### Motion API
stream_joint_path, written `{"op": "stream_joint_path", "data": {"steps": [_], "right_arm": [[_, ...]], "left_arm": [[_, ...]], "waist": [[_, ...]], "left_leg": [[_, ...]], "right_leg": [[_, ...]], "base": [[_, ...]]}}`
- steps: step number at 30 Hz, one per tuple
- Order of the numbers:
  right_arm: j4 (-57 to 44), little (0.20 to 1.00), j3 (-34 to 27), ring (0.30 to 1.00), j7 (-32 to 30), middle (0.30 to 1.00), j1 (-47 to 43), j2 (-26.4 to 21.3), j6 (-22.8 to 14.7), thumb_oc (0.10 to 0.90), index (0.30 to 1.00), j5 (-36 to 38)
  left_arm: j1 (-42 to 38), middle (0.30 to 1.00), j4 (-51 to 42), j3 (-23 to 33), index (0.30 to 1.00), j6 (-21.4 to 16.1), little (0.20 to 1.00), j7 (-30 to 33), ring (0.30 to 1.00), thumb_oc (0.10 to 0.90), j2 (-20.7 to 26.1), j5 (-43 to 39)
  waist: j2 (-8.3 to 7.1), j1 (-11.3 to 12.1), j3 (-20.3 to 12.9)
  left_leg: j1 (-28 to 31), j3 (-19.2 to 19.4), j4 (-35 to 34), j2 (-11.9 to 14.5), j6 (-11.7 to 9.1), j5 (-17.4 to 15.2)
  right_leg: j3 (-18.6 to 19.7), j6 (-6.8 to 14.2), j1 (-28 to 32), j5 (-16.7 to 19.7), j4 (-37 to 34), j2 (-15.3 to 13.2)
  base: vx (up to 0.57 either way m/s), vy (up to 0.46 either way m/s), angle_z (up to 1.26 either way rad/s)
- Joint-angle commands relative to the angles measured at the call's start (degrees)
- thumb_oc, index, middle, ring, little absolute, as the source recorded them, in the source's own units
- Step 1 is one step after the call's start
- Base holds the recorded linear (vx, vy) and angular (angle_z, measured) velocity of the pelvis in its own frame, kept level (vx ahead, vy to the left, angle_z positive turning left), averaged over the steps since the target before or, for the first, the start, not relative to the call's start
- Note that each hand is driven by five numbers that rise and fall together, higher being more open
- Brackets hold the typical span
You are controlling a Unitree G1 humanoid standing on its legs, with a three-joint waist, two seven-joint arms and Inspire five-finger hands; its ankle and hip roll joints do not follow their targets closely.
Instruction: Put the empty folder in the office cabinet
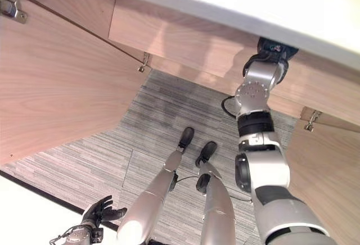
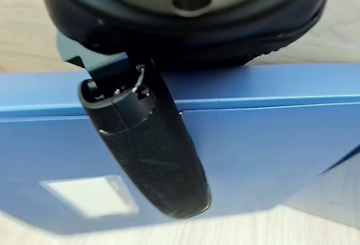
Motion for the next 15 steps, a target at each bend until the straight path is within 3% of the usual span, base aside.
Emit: {"op": "stream_joint_path", "data": {"steps": [1, 8, 9, 15], "right_arm": [[-6.7, 0.9, 2.0, 0.9, 3.9, 0.9, 2.7, -3.1, -2.2, 0.8, 0.9, -2.0], [-13.1, 0.9, 1.8, 0.9, 7.4, 0.9, 6.3, 0.7, -3.2, 0.8, 0.9, -0.2], [-16.5, 0.9, 1.6, 0.9, 9.3, 0.9, 8.1, 2.9, -4.0, 0.8, 0.9, 1.3], [-20.2, 0.9, 2.9, 0.9, 12.8, 0.9, 10.7, 4.7, -3.5, 0.8, 0.9, 3.5]], "left_arm": [[3.3, 0.9, 3.7, 0.3, 0.9, 1.4, 0.9, 1.9, 0.9, 0.8, 4.3, 1.3], [3.3, 0.9, 4.1, 1.1, 0.9, 1.6, 0.9, 1.7, 0.9, 0.8, 3.8, 2.0], [3.5, 0.9, 4.2, 1.3, 0.9, 1.8, 0.9, 1.5, 0.9, 0.8, 3.5, 2.3], [3.8, 0.9, 4.1, 1.6, 0.9, 1.9, 0.9, 0.9, 0.9, 0.8, 3.4, 2.6]], "waist": [[0.03, -0.4, -1.6], [-0.21, -0.7, -1.5], [-0.17, -0.9, -1.6], [-0.27, -1.1, -1.6]], "left_leg": [[2.5, 3.1, 2.1, -0.1, 0.2, -7.9], [3.3, 3.5, 1.5, 0.2, 0.1, -7.6], [3.5, 3.7, 1.6, 0.2, 0.1, -7.7], [4.1, 3.8, 1.6, 0.2, 0.0, -7.7]], "right_leg": [[2.8, 8.0, 9.1, 5.5, -14.5, -0.6], [2.6, 8.1, 9.5, 5.8, -14.9, -0.5], [2.7, 8.1, 9.7, 5.8, -14.9, -0.5], [2.8, 8.0, 10.1, 5.8, -14.8, -0.5]], "base": [[0.0, 0.0, 0.0], [0.0, 0.0, -0.01], [-0.03, -0.002, -0.04], [0.0, 0.0, -0.01]]}}
